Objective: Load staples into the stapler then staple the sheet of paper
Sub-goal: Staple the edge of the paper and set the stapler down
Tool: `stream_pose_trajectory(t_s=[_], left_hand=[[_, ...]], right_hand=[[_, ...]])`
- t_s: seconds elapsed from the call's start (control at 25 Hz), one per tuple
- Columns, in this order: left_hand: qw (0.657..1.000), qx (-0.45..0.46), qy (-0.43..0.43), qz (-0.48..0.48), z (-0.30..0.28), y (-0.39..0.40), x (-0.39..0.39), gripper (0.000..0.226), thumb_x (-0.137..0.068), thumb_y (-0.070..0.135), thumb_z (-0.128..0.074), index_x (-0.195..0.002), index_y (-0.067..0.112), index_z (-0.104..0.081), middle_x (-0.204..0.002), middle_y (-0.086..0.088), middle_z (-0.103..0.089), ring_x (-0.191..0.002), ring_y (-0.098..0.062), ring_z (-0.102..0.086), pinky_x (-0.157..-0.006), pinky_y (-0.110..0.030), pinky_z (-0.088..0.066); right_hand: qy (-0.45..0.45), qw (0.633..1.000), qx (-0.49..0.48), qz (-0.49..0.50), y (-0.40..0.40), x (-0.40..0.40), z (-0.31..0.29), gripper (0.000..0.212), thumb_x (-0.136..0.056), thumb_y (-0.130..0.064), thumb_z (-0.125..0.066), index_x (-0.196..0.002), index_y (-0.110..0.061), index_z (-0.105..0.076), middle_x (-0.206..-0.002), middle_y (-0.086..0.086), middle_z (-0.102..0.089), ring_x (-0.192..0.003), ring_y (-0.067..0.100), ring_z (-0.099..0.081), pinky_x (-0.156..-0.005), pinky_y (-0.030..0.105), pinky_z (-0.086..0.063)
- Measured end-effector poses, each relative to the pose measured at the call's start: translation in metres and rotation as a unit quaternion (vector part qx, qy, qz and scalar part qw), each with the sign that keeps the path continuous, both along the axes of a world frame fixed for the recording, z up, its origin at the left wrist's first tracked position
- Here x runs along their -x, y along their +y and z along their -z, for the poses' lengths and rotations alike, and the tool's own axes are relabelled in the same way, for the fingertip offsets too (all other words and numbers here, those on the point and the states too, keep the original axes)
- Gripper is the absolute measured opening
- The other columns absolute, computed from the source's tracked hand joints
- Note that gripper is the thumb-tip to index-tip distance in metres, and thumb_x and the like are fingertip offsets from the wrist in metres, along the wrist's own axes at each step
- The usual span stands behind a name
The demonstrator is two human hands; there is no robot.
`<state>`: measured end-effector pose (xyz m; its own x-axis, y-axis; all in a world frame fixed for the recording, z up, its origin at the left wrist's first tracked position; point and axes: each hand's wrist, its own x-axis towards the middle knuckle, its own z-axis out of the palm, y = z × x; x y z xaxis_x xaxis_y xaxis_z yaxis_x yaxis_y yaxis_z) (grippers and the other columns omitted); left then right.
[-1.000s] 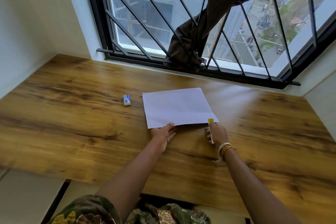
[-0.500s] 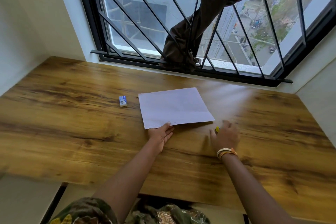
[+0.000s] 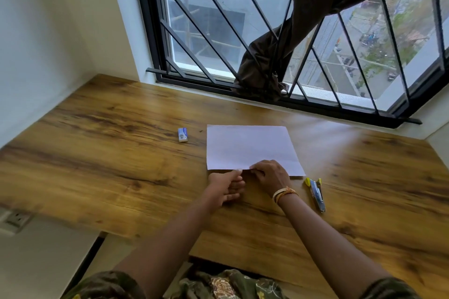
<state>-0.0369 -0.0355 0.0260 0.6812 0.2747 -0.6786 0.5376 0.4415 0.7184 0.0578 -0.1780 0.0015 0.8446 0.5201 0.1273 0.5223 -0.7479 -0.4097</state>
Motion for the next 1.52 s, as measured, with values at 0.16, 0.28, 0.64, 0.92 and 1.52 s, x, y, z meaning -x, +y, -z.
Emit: stream_pose_trajectory(t_s=[0.16, 0.28, 0.64, 0.92, 1.52], left_hand=[[0.828, -0.538, -0.152, 0.043, 0.008, 0.003, 0.006, 0.016, -0.082, 0.033, -0.070, -0.077, 0.017, -0.073, -0.075, 0.004, -0.071, -0.069, -0.009, -0.064, -0.067, -0.030, -0.057], [0.691, -0.691, -0.159, 0.142, 0.011, 0.013, -0.013, 0.018, -0.081, 0.032, -0.069, -0.099, 0.027, -0.073, -0.107, 0.008, -0.065, -0.103, -0.014, -0.055, -0.085, -0.031, -0.039], [0.819, -0.487, -0.004, 0.303, 0.012, 0.048, -0.072, 0.022, -0.089, 0.029, -0.062, -0.102, 0.019, -0.076, -0.106, 0.001, -0.072, -0.102, -0.017, -0.060, -0.098, -0.039, -0.042], [0.848, -0.368, 0.036, 0.380, 0.005, 0.065, -0.100, 0.039, -0.089, 0.024, -0.066, -0.121, 0.001, -0.066, -0.123, -0.013, -0.064, -0.114, -0.026, -0.056, -0.088, -0.028, -0.044], [0.850, -0.424, -0.071, 0.306, 0.019, 0.062, -0.065, 0.022, -0.085, 0.025, -0.067, -0.103, 0.016, -0.075, -0.104, 0.001, -0.073, -0.092, -0.009, -0.061, -0.086, -0.030, -0.052]], right_hand=[[0.070, 0.997, -0.005, -0.007, 0.004, -0.011, -0.004, 0.012, -0.085, -0.018, -0.064, -0.088, -0.020, -0.076, -0.099, 0.001, -0.067, -0.091, 0.021, -0.061, -0.078, 0.029, -0.048], [0.133, 0.991, 0.011, -0.015, 0.012, -0.022, -0.012, 0.011, -0.085, -0.019, -0.066, -0.087, -0.017, -0.077, -0.097, 0.005, -0.066, -0.091, 0.022, -0.060, -0.078, 0.027, -0.047], [0.326, 0.943, 0.053, -0.042, 0.015, -0.058, -0.032, 0.026, -0.090, -0.028, -0.062, -0.104, -0.009, -0.072, -0.093, 0.002, -0.066, -0.086, 0.013, -0.055, -0.073, 0.023, -0.042], [0.363, 0.926, 0.100, -0.026, 0.026, -0.081, -0.029, 0.030, -0.088, -0.026, -0.064, -0.112, -0.009, -0.069, -0.109, 0.007, -0.067, -0.094, 0.016, -0.053, -0.081, 0.027, -0.038], [0.297, 0.952, 0.053, -0.043, 0.023, -0.061, -0.023, 0.019, -0.090, -0.021, -0.061, -0.099, -0.009, -0.073, -0.091, 0.002, -0.068, -0.088, 0.017, -0.060, -0.077, 0.028, -0.047]])
